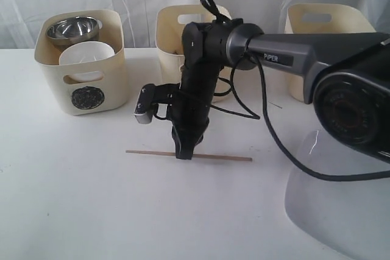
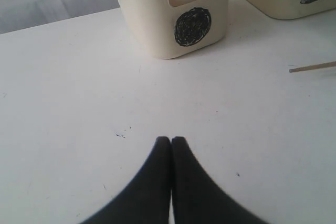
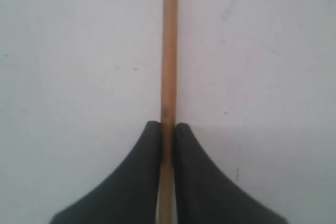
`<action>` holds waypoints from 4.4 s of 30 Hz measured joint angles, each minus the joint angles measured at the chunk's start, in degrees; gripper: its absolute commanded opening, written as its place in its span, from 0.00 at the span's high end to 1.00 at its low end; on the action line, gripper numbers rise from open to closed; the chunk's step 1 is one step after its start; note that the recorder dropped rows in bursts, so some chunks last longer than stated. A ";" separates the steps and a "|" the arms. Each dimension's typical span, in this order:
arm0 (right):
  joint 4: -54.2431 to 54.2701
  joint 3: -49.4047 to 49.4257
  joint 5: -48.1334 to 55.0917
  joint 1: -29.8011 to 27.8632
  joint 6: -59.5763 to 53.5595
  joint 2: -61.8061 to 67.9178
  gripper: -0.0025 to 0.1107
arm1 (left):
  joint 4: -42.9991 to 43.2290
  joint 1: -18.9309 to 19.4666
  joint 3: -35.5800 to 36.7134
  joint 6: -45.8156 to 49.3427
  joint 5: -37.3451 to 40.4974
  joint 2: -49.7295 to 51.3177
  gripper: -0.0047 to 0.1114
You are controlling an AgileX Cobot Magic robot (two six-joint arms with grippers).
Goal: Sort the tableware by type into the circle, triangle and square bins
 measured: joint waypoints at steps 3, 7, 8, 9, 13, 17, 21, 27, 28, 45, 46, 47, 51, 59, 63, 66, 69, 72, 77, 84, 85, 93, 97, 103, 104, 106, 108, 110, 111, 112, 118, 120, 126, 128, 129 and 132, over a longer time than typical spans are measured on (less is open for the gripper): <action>1.05 1.25 0.00 0.10 1.60 -4.07 0.98 | 0.00 0.00 0.00 0.00 0.00 0.00 0.96; 2.41 5.45 -4.49 0.10 3.09 -10.86 0.98 | 0.00 0.00 0.00 0.00 0.00 0.00 0.96; 3.11 7.21 -6.83 0.10 3.21 -12.80 0.98 | 0.00 0.00 0.00 0.00 0.00 0.00 0.96; 3.80 9.20 -9.58 0.10 3.45 -14.83 0.98 | 0.00 0.00 0.00 0.00 0.00 0.00 0.96; 6.37 18.20 -23.34 0.10 4.50 -22.32 0.98 | 0.00 0.00 0.00 0.00 0.00 0.00 0.96; 10.35 28.31 -42.37 0.10 5.16 -29.10 0.98 | 0.00 0.00 0.00 0.00 0.00 0.00 0.96; 12.30 34.69 -57.77 -0.13 9.28 -32.99 0.98 | 0.00 0.00 0.00 0.00 0.00 0.00 0.96; 12.68 38.90 -74.08 -1.40 18.18 -34.66 0.98 | 0.00 0.00 0.00 0.00 0.00 0.00 0.96; 12.68 39.03 -75.47 -1.65 19.23 -34.66 0.98 | 0.00 0.00 0.00 0.00 0.00 0.00 0.96; 5.86 32.88 -90.82 -2.62 34.18 -29.77 0.98 | 0.00 0.00 0.00 0.00 0.00 0.00 0.96; 5.75 32.28 -90.82 -2.66 34.18 -29.13 0.98 | 0.00 0.00 0.00 0.00 0.00 0.00 0.96; 5.63 31.10 -90.82 -2.87 34.18 -27.92 0.98 | 0.00 0.00 0.00 0.00 0.00 0.00 0.96; 5.52 27.21 -90.94 -2.98 34.18 -24.01 0.98 | 0.00 0.00 0.00 0.00 0.00 0.00 0.96; 5.15 20.53 -90.52 -4.71 34.38 -17.82 0.98 | 0.00 0.00 0.00 0.00 0.00 0.00 0.96; 5.02 17.95 -89.26 -4.71 34.38 -15.53 0.84 | 0.00 0.00 0.00 0.00 0.00 0.00 0.96; 5.02 17.54 -88.16 -4.71 34.40 -15.16 0.69 | 0.00 0.00 0.00 0.00 0.00 0.00 0.96; 5.02 17.54 -87.79 -4.71 34.50 -15.03 0.60 | 0.00 0.00 0.00 0.00 0.00 0.00 0.96; 4.99 17.54 -87.44 -4.81 34.50 -15.03 0.60 | 0.00 0.00 0.00 0.00 0.00 0.00 0.96; 4.99 17.54 -85.31 -5.05 34.50 -15.67 0.62 | 0.00 0.00 0.00 0.00 0.00 0.00 0.96; 4.99 20.82 -81.65 -5.05 32.19 -20.95 0.81 | 0.00 0.00 0.00 0.00 0.00 0.00 0.96; 4.99 22.49 -81.56 -5.05 32.05 -22.26 0.85 | 0.00 0.00 0.00 0.00 0.00 0.00 0.96; 4.99 40.89 -83.11 -5.05 31.83 -36.29 0.98 | 0.00 0.00 0.00 0.00 0.00 0.00 0.96; 4.99 52.13 -85.58 -5.05 31.83 -46.69 0.98 | 0.00 0.00 0.00 0.00 0.00 0.00 0.96; 4.99 68.71 -86.95 -5.05 31.83 -63.76 0.98 | 0.00 0.00 0.00 0.00 0.00 0.00 0.96; 4.99 71.59 -86.95 -5.05 31.83 -66.77 0.98 | 0.00 0.00 0.00 0.00 0.00 0.00 0.96; 4.99 77.02 -87.06 -5.05 31.83 -71.94 0.98 | 0.00 0.00 0.00 0.00 0.00 0.00 0.96; 4.99 81.91 -86.91 -5.05 31.83 -77.58 0.98 | 0.00 0.00 0.00 0.00 0.00 0.00 0.96; 5.25 85.96 -85.65 -5.05 31.91 -83.05 0.98 | 0.00 0.00 0.00 0.00 0.00 0.00 0.96; 5.68 87.33 -84.92 -5.05 31.91 -85.68 0.98 | 0.00 0.00 0.00 0.00 0.00 0.00 0.96; 6.16 88.57 -84.23 -5.05 31.91 -87.74 0.98 | 0.00 0.00 0.00 0.00 0.00 0.00 0.96; 9.93 93.18 -81.91 -5.05 31.96 -101.17 0.98 | 0.00 0.00 0.00 0.00 0.00 0.00 0.96; 10.33 93.30 -80.92 -5.05 31.96 -104.76 0.98 | 0.00 0.00 0.00 0.00 0.00 0.00 0.96; 10.53 93.44 -76.61 -5.05 31.96 -111.66 0.98 | 0.00 0.00 0.00 0.00 0.00 0.00 0.96; 10.53 93.44 -76.08 -5.05 31.96 -112.83 0.98 | 0.00 0.00 0.00 0.00 0.00 0.00 0.96; 10.53 93.44 -75.85 -5.05 31.96 -113.28 0.98 | 0.00 0.00 0.00 0.00 0.00 0.00 0.96; 10.53 93.44 -75.62 -5.05 31.96 -113.58 0.98 | 0.00 0.00 0.00 0.00 0.00 0.00 0.96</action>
